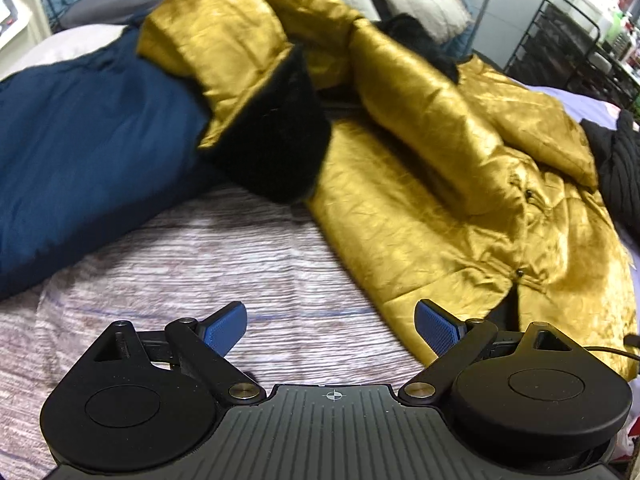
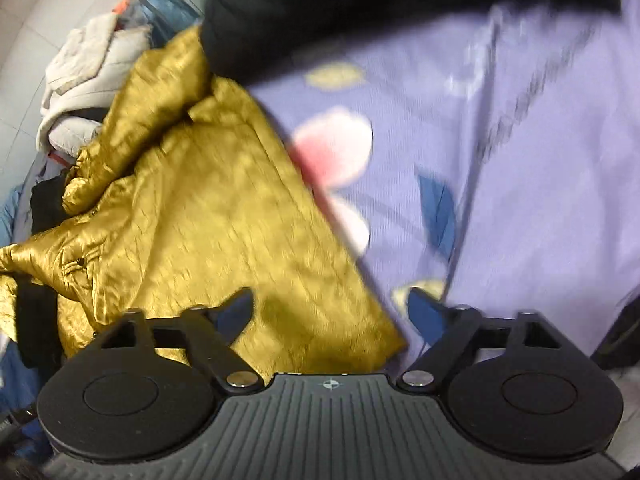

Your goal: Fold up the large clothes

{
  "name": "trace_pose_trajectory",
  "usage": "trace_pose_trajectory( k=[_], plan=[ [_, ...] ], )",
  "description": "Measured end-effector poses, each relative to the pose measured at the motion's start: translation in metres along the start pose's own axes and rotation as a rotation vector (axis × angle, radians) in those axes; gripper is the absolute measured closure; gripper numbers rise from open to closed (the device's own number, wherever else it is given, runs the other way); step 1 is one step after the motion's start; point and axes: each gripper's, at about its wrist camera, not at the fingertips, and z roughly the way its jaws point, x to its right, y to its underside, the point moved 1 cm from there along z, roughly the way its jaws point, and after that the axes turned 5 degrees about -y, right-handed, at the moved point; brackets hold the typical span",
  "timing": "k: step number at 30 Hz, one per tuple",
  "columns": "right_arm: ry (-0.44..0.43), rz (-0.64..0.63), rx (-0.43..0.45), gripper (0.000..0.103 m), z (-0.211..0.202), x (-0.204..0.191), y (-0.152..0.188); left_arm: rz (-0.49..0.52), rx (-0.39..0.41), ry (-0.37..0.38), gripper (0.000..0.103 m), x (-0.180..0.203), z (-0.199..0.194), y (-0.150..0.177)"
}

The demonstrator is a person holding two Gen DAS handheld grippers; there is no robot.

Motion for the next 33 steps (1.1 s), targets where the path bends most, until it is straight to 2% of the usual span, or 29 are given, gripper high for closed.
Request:
trace_pose_trajectory(
  k=[1, 2, 3, 5, 8, 9, 11, 13, 16, 19, 23, 26, 27, 29, 30, 31, 33],
  plan=[
    [-0.021, 0.022, -0.013, 0.048, 0.002, 0.001, 0.002, -0.006, -0.001, -0.003, 0.0, -0.004, 0.001, 0.0],
    [-0.038, 0.025, -0.017, 0.077, 0.002, -0.002, 0.004, -0.01, -0.004, -0.006, 0.0, -0.007, 0.003, 0.0],
    [-0.074, 0.019, -0.016, 0.086, -0.001, -0.004, 0.005, -0.012, -0.006, -0.008, 0.0, -0.009, 0.005, -0.002],
    [-0.142, 0.02, 0.034, 0.087, -0.017, -0.012, 0.004, -0.014, 0.001, -0.005, 0.0, -0.012, 0.009, -0.007],
    [-0.189, 0.049, 0.173, 0.089, -0.063, -0.009, -0.01, -0.017, 0.022, 0.023, 0.0, -0.01, 0.013, -0.017],
    [-0.189, 0.092, 0.231, 0.09, -0.081, 0.0, -0.019, -0.019, 0.022, 0.035, 0.0, -0.008, 0.016, -0.022],
    [-0.135, 0.122, 0.337, 0.092, -0.111, 0.018, -0.039, -0.012, 0.026, 0.061, 0.0, 0.0, 0.022, -0.029],
    [-0.081, 0.073, 0.376, 0.091, -0.128, 0.029, -0.059, 0.021, 0.035, 0.077, 0.0, 0.012, 0.029, -0.033],
    [-0.041, 0.074, 0.336, 0.09, -0.125, 0.032, -0.075, 0.088, 0.031, 0.094, 0.0, 0.029, 0.041, -0.035],
    [-0.029, 0.059, 0.314, 0.085, -0.112, 0.023, -0.07, 0.169, -0.002, 0.091, 0.0, 0.045, 0.06, -0.031],
    [-0.022, 0.111, 0.269, 0.079, -0.095, 0.022, -0.053, 0.275, -0.034, 0.057, 0.0, 0.061, 0.083, -0.02],
    [-0.008, 0.098, 0.226, 0.074, -0.086, 0.019, -0.039, 0.259, -0.023, 0.141, 0.0, 0.066, 0.081, -0.019],
    [0.007, 0.084, 0.215, 0.073, -0.085, 0.017, -0.035, 0.252, -0.023, 0.148, 0.0, 0.068, 0.08, -0.018],
    [0.019, 0.067, 0.213, 0.068, -0.083, 0.014, -0.031, 0.255, -0.021, 0.149, 0.032, 0.073, 0.078, -0.016],
    [0.019, 0.062, 0.21, 0.063, -0.083, 0.013, -0.03, 0.254, -0.022, 0.15, 0.036, 0.074, 0.077, -0.015],
    [0.016, 0.06, 0.206, 0.057, -0.081, 0.012, -0.03, 0.248, -0.02, 0.155, 0.046, 0.077, 0.074, -0.016],
    [0.019, 0.042, 0.201, 0.059, -0.077, 0.009, -0.03, 0.211, -0.017, 0.19, 0.051, 0.073, 0.065, -0.019]
  ],
)
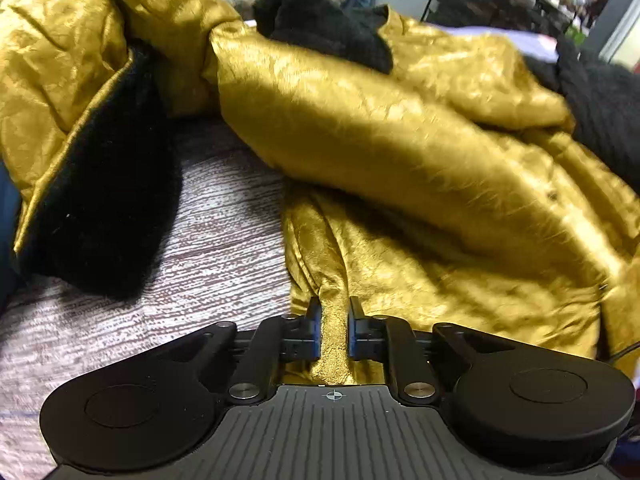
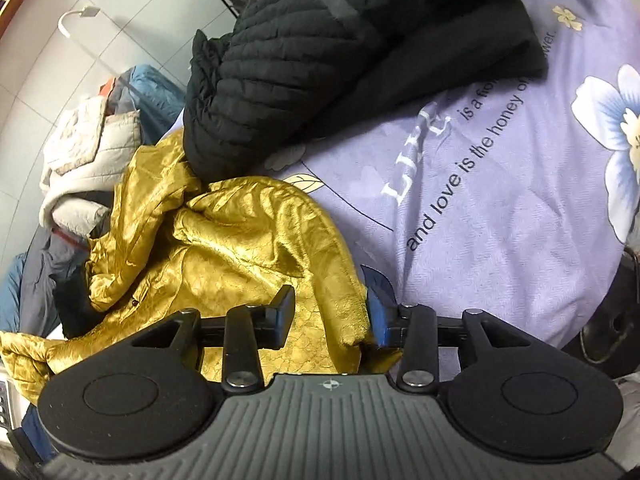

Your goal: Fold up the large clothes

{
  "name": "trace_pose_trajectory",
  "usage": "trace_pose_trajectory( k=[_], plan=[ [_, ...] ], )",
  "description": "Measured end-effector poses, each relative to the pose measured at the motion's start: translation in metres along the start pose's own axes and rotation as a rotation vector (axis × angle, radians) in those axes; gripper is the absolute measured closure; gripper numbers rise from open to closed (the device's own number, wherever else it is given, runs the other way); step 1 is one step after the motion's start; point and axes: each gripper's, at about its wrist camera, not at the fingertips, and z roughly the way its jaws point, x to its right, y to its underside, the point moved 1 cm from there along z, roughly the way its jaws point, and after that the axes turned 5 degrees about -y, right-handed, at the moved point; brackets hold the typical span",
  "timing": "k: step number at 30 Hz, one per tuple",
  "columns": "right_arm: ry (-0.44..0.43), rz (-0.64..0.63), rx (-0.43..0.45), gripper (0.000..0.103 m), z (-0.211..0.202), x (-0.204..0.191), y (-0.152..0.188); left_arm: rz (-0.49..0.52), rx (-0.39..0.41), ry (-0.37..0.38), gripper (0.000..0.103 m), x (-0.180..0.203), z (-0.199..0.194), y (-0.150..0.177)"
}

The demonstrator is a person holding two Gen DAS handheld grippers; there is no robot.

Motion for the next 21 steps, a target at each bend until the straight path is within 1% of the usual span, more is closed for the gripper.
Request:
trace_pose_trajectory(
  k=[1, 2, 3, 4, 5, 8, 10, 12, 14, 16, 18, 21],
  plan=[
    [0.001, -0.022, -0.005, 0.066, 0.002, -0.003, -0.001, -0.031, 0.013, 0.03, 0.052, -0.003, -0.009, -0.002],
    [0.001, -0.048, -0.011, 0.07, 0.005, -0.007, -0.002, -0.059, 0.033, 0.059, 0.053, -0.006, -0.021, -0.003],
    [0.0, -0.073, -0.019, 0.07, 0.006, -0.012, -0.003, -0.081, 0.065, 0.079, 0.053, -0.009, -0.037, -0.005],
    [-0.004, -0.089, -0.03, 0.073, 0.006, -0.014, -0.003, -0.094, 0.099, 0.085, 0.053, -0.009, -0.054, -0.009],
    [-0.016, -0.096, -0.037, 0.084, 0.006, -0.018, -0.006, -0.105, 0.134, 0.088, 0.053, -0.012, -0.072, -0.01],
    [-0.105, -0.111, -0.04, 0.087, -0.007, -0.031, -0.013, -0.136, 0.229, 0.109, 0.053, -0.024, -0.137, -0.012],
    [-0.189, -0.105, -0.045, 0.087, -0.024, -0.04, -0.021, -0.107, 0.286, 0.079, 0.053, -0.028, -0.178, -0.01],
    [-0.271, -0.08, -0.057, 0.087, -0.044, -0.046, -0.029, -0.074, 0.311, 0.035, 0.054, -0.026, -0.207, -0.003],
    [-0.328, -0.093, -0.068, 0.087, -0.062, -0.054, -0.035, -0.093, 0.291, 0.018, 0.056, -0.025, -0.217, 0.008],
    [-0.34, -0.126, -0.099, 0.087, -0.071, -0.059, -0.036, -0.123, 0.237, 0.018, 0.056, -0.027, -0.211, 0.023],
    [-0.298, -0.158, -0.136, 0.087, -0.074, -0.062, -0.034, -0.161, 0.16, -0.002, 0.057, -0.029, -0.193, 0.043],
    [-0.243, -0.166, -0.185, 0.087, -0.069, -0.052, -0.023, -0.262, 0.048, 0.008, 0.058, -0.032, -0.154, 0.069]
  ],
)
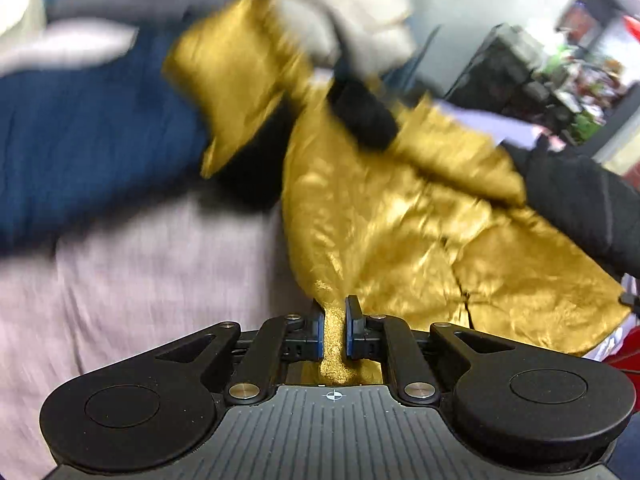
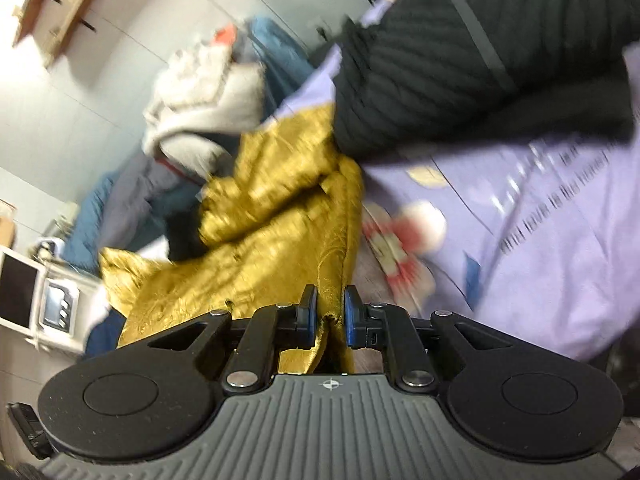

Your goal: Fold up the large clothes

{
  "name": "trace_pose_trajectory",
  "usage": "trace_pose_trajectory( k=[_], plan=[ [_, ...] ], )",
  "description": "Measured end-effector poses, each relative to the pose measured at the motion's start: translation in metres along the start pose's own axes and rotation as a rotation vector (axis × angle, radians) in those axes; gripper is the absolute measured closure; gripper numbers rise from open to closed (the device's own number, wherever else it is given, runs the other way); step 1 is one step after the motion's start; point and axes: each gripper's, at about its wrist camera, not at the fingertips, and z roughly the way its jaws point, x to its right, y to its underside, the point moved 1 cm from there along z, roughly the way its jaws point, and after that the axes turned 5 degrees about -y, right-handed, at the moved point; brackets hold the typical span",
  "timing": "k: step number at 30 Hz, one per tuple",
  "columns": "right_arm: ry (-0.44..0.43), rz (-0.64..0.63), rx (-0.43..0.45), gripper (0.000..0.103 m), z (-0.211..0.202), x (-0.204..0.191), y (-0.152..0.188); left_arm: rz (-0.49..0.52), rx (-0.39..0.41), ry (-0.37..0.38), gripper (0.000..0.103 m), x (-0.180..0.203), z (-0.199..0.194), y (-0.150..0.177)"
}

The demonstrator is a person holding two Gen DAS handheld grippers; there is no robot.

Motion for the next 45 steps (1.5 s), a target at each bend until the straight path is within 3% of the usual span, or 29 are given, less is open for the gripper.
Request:
trace_pose_trajectory(
  k=[3, 9, 13, 15, 16, 17, 18, 21, 23, 24, 30, 35, 40, 45],
  plan=[
    [0.029, 0.05, -0.04, 0.087, 0.01, 0.015, 0.016, 0.024, -0.084, -0.07, 0.058, 0.001, 0.04, 0.019],
    [0.215, -0.095, -0.103, 0.087, 0.039, 0.022, 0.033, 0.034, -0.136, -0.151, 0.052, -0.01, 0.089, 0.026],
    [0.296, -0.143, -0.113, 0.084, 0.056, 0.027, 0.038, 0.058, -0.16, -0.187, 0.035, -0.015, 0.108, 0.028],
    [0.333, -0.181, -0.13, 0.079, 0.065, 0.031, 0.044, 0.08, -0.16, -0.195, 0.03, -0.013, 0.114, 0.028],
    [0.356, -0.197, -0.14, 0.077, 0.069, 0.034, 0.048, 0.092, -0.16, -0.202, 0.023, -0.011, 0.117, 0.028],
    [0.376, -0.208, -0.145, 0.073, 0.069, 0.039, 0.053, 0.102, -0.161, -0.212, 0.006, -0.013, 0.116, 0.03],
    [0.393, -0.209, -0.15, 0.07, 0.072, 0.043, 0.055, 0.109, -0.162, -0.22, 0.003, -0.012, 0.117, 0.031],
    [0.415, -0.163, -0.155, 0.061, 0.072, 0.054, 0.061, 0.123, -0.177, -0.272, 0.0, -0.012, 0.121, 0.033],
    [0.417, -0.134, -0.145, 0.048, 0.069, 0.059, 0.063, 0.106, -0.17, -0.263, 0.0, -0.021, 0.114, 0.039],
    [0.427, -0.129, -0.137, 0.046, 0.066, 0.06, 0.063, 0.096, -0.162, -0.267, 0.0, -0.026, 0.11, 0.04],
    [0.46, -0.161, -0.052, 0.032, 0.04, 0.054, 0.04, 0.037, -0.099, -0.343, 0.0, -0.05, 0.072, 0.026],
    [0.463, -0.27, 0.052, 0.026, 0.011, 0.028, -0.002, 0.012, 0.055, -0.418, 0.0, -0.057, 0.037, -0.008],
    [0.46, -0.481, 0.233, 0.018, -0.029, -0.025, -0.053, 0.026, 0.181, -0.379, 0.0, -0.042, 0.01, -0.051],
    [0.417, -0.738, 0.38, 0.014, -0.061, -0.093, -0.105, 0.061, 0.236, -0.288, 0.0, -0.008, 0.003, -0.072]
  ],
)
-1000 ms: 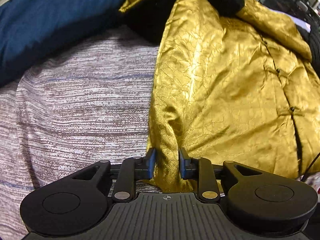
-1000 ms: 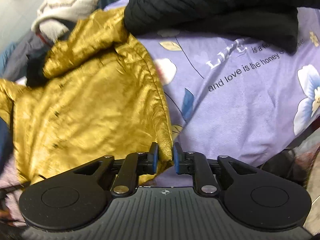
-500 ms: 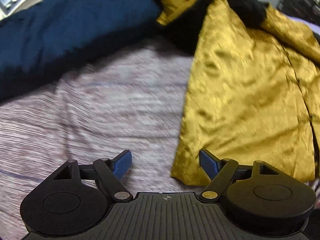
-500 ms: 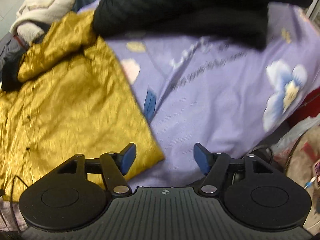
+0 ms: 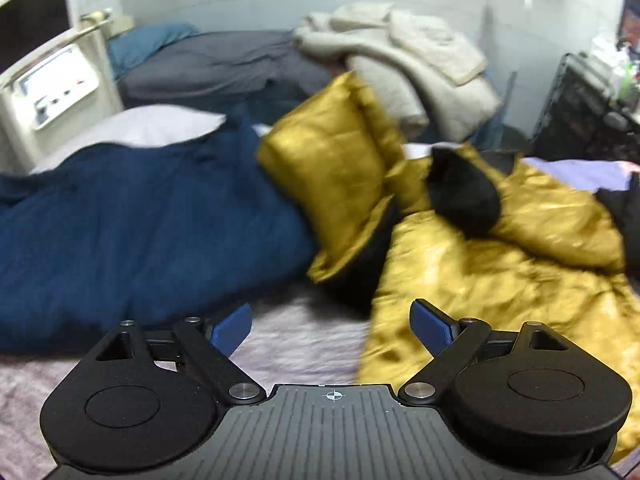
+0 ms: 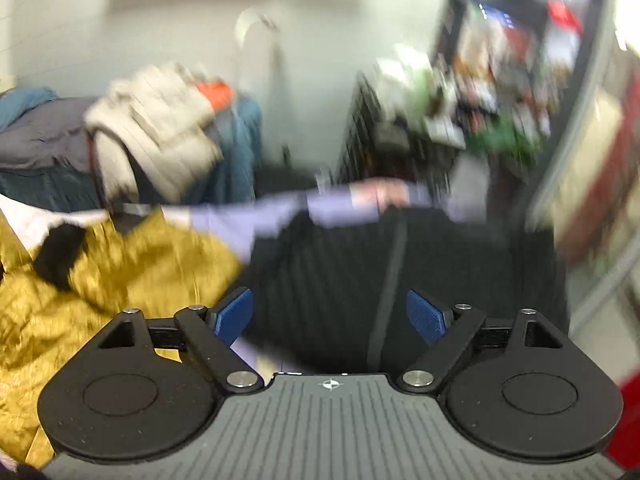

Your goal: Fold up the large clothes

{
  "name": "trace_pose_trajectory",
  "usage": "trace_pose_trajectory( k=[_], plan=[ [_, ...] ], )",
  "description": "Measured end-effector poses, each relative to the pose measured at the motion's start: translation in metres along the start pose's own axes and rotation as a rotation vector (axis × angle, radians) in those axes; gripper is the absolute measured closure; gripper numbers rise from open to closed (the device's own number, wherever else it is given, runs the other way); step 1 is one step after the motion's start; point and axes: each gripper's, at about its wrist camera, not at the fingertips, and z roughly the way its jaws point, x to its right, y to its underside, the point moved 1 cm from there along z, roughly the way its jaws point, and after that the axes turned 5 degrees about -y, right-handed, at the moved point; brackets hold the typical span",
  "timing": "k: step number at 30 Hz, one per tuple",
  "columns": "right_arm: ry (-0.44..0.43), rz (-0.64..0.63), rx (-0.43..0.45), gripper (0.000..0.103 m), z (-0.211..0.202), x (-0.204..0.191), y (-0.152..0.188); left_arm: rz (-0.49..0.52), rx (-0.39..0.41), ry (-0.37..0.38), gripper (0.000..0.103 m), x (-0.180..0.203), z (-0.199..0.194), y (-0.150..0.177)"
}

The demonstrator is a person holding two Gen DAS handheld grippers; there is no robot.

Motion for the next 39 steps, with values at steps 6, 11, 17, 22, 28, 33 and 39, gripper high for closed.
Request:
trace_pose_trajectory(
  k=[6, 11, 17, 22, 28, 33, 39],
  plan=[
    [-0.179, 0.14, 0.182, 0.003, 0.002, -0.003, -0.058, 0.057, -0.027, 0.095, 0.0, 0.052, 0.021, 0.002],
    [-0.283, 0.167, 0.039, 0.003, 0.057, -0.05, -0.028, 0.065, 0.002, 0.139, 0.0, 0.083, 0.056, 0.032],
    [-0.375, 0.297, -0.239, 0.003, 0.113, -0.111, 0.053, 0.063, 0.056, 0.14, 0.0, 0.116, 0.118, 0.074],
    [-0.364, 0.434, -0.361, 0.003, 0.106, -0.134, 0.098, 0.121, 0.119, 0.039, 0.0, 0.129, 0.145, 0.111],
    [-0.291, 0.496, -0.397, 0.003, 0.084, -0.115, 0.114, 0.178, 0.242, -0.001, 0.0, 0.136, 0.135, 0.136],
    [-0.237, 0.542, -0.422, 0.003, 0.086, -0.094, 0.123, 0.153, 0.229, 0.027, 0.0, 0.132, 0.136, 0.135],
    [-0.249, 0.572, -0.46, 0.003, 0.081, -0.1, 0.136, 0.156, 0.229, 0.024, 0.0, 0.132, 0.14, 0.134]
  ],
)
